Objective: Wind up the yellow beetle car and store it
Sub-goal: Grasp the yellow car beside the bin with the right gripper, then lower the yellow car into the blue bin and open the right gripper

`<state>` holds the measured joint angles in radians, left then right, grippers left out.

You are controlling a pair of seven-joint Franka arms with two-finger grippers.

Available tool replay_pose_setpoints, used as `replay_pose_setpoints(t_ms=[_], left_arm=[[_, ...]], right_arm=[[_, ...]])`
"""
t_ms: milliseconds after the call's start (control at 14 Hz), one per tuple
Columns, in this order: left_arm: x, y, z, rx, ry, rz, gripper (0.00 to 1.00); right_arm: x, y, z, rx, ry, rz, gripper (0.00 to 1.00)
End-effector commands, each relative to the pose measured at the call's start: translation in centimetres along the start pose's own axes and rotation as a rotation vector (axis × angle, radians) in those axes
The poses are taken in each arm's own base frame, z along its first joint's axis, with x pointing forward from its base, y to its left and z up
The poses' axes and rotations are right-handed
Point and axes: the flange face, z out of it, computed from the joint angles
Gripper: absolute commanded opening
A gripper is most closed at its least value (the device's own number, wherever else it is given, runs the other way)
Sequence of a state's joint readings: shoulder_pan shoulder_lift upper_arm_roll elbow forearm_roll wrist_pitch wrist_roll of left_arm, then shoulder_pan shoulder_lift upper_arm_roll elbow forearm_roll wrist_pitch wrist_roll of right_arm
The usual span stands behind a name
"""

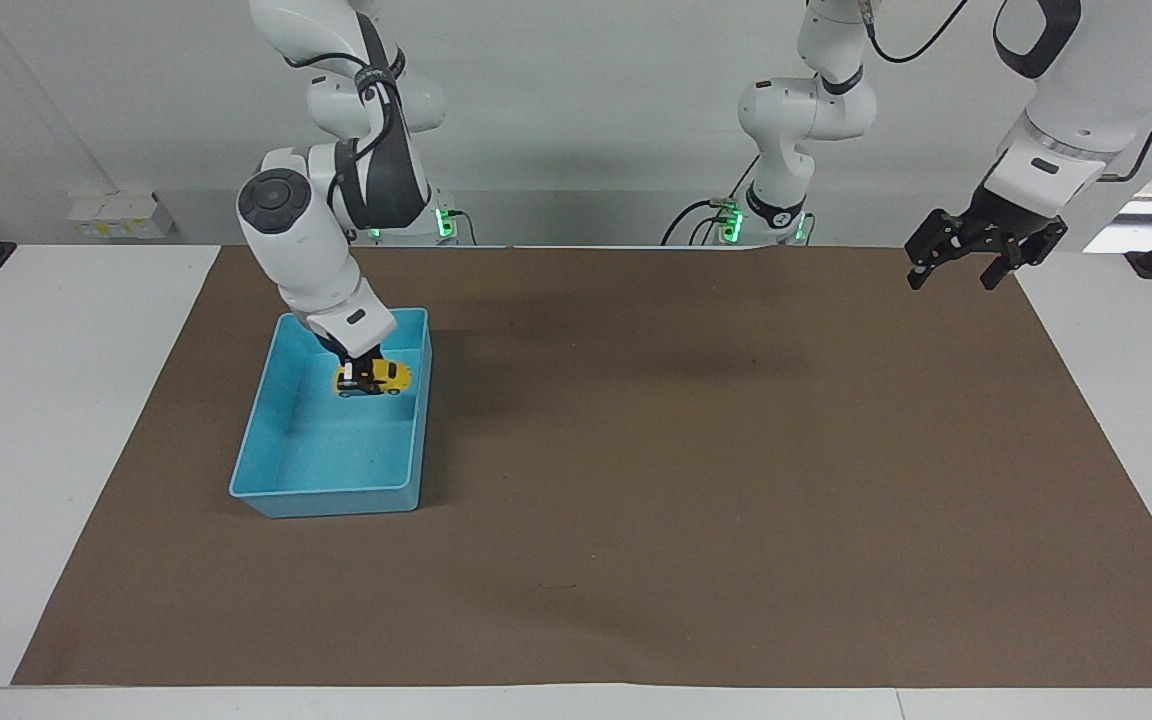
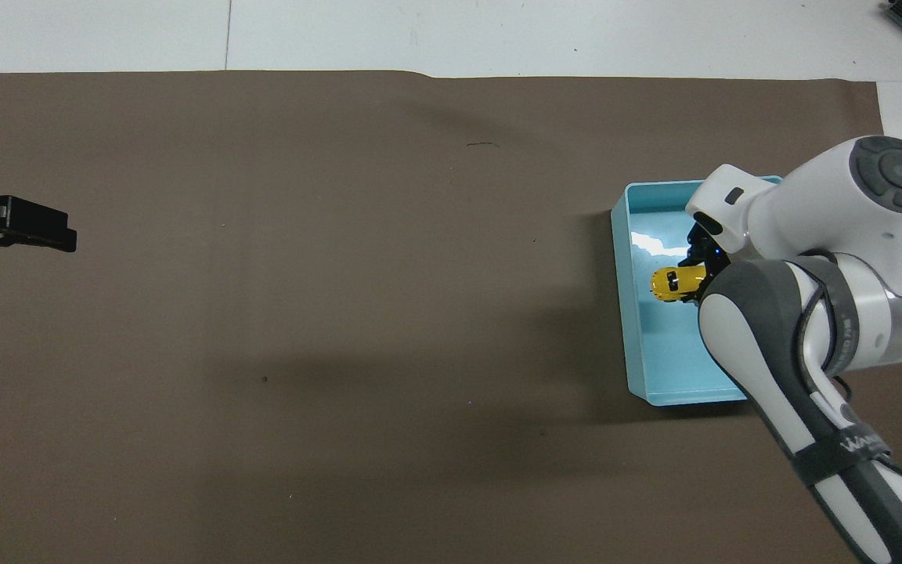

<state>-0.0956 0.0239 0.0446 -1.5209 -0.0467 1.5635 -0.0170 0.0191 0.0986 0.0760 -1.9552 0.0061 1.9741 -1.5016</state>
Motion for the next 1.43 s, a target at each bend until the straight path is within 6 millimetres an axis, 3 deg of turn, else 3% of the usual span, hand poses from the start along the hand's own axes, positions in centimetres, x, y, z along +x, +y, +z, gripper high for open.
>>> replay_pose_setpoints(t_ms=[0, 358, 645, 1218, 1290, 1361], left_arm=[[-0.5, -0.3, -0.1, 0.002, -0.008, -0.013, 1.00], [-0.5, -0.3, -0.1, 0.002, -0.008, -0.011, 1.00], [-0.5, -0.3, -0.1, 0.002, -0.008, -0.011, 1.00], [-0.5, -0.3, -0.1, 0.002, -0.008, -0.011, 1.00], [-0.5, -0.3, -0.1, 0.002, -0.008, -0.011, 1.00], [-0.5, -0.3, -0.1, 0.002, -0.008, -0.011, 1.00]], right_arm=[[-1.8, -4.0, 1.4, -0.046, -0.021, -0.041, 0.00], [-3.2, -5.2, 6.3, -0.089, -0.045, -0.064, 0.00], [-4.4, -4.7, 9.2, -0.106, -0.039, -0.059, 0.00], [-5.2, -3.8, 12.4, -0.125, -0.029, -0.039, 0.03], [-4.9, -3.7, 12.6, -0.125, -0.029, -0.041, 0.08], [-4.9, -3.8, 12.6, -0.123, -0.029, -0.039, 0.25]])
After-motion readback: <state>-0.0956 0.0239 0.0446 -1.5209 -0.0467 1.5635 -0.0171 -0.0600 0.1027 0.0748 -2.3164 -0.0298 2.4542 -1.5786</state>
